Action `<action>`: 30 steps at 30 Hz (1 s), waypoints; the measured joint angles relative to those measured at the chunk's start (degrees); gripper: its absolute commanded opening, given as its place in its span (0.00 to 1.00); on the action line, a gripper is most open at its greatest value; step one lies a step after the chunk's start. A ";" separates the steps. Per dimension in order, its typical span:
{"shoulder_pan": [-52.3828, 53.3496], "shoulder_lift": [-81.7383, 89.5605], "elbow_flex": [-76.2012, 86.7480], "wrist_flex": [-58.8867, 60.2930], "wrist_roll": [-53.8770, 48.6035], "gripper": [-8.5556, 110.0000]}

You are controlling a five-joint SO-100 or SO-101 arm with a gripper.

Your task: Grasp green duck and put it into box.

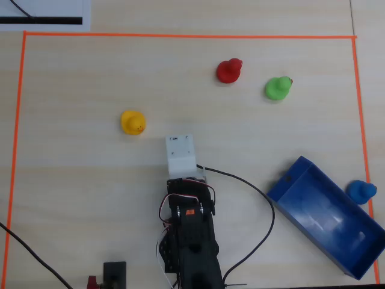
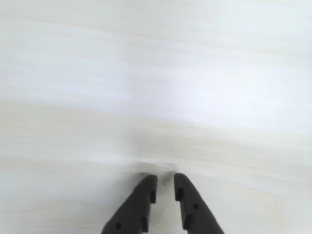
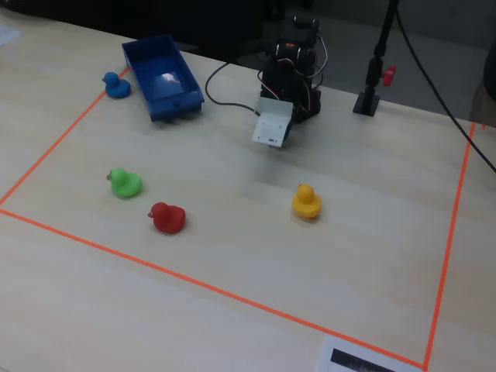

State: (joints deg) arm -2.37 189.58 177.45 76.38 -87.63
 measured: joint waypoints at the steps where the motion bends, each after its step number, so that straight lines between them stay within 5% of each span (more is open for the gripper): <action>1: 0.00 0.00 0.00 0.00 0.00 0.07; 10: 0.00 -2.90 0.09 -2.20 0.00 0.07; 20: 6.59 -26.19 -3.78 -44.12 -3.34 0.07; 30: 12.39 -53.88 -32.34 -57.48 2.72 0.09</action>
State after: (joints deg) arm 10.02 135.70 145.11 18.90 -84.90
